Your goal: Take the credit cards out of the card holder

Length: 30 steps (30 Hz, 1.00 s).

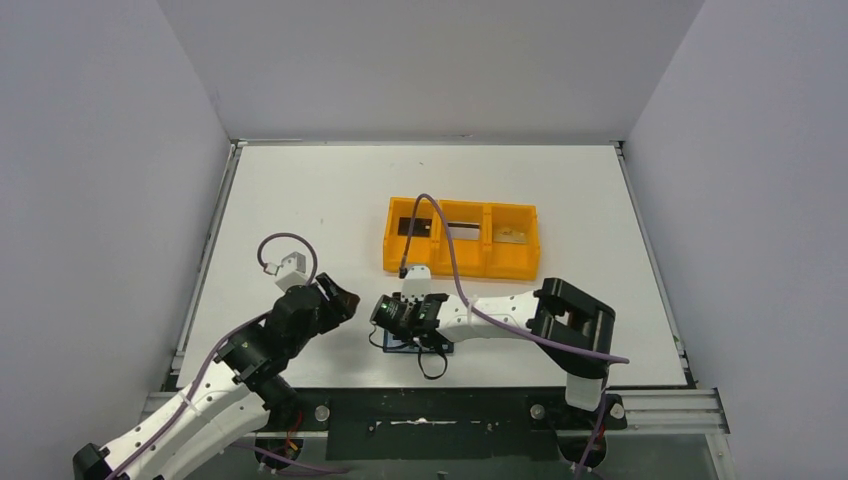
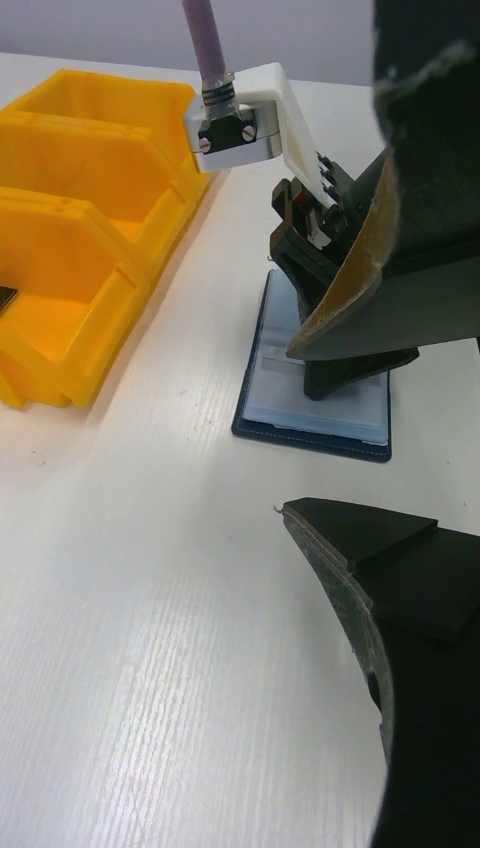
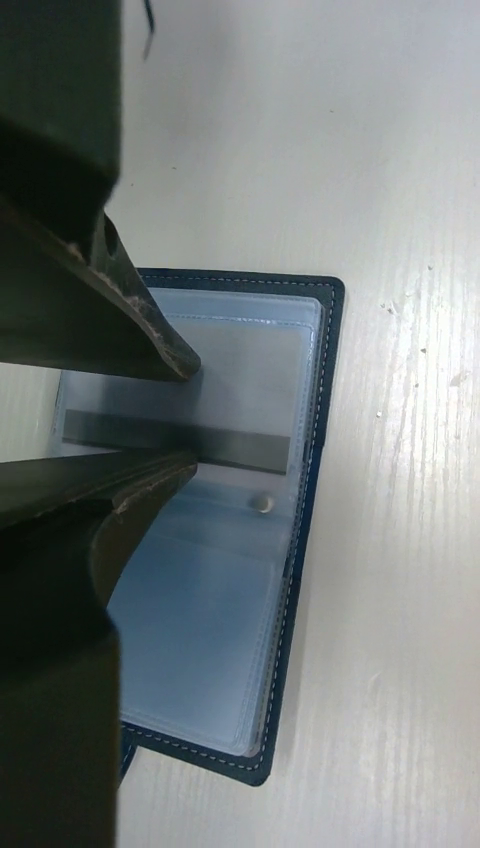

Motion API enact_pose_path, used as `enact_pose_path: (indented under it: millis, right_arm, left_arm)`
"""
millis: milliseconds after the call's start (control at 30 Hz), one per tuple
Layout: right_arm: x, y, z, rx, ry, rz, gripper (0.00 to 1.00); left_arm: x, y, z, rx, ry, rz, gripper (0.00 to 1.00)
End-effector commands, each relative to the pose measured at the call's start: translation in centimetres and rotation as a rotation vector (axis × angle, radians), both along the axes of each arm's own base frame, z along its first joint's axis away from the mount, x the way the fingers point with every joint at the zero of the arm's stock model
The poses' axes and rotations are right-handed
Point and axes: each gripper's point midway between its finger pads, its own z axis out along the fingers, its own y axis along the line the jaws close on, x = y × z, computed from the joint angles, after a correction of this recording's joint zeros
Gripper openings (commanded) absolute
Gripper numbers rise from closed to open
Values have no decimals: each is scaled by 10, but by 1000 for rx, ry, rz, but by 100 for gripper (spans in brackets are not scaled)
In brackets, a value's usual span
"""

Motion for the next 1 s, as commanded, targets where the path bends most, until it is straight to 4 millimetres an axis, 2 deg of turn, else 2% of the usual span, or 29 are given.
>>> enact_pose_path:
  millis: [0,167,300,567,700,967]
  right_arm:
    - [-2,-12,-9,-48,0,-7,26]
    - [-2,-9,-4,47,-5,0,16]
    - [-1,-11,0,93,-16,-1,13]
    - [7,-4,22,246,-55,9,2]
    - [8,-2,32,370,-52,8,2]
    - [9,-13,37,566,-44,-16,1]
  left_arm:
    - [6,-6,9,-29,-30,-4,53]
    - [6,-13,6,-43,-22,-32,53]
    - [7,-21,2,-49,-6,-61,53]
    - [8,-41,-3,-62,14,-146,53]
    - [6,-54,-4,-83,19,-210,53]
    - [1,-81,-4,-150,11,-344,53]
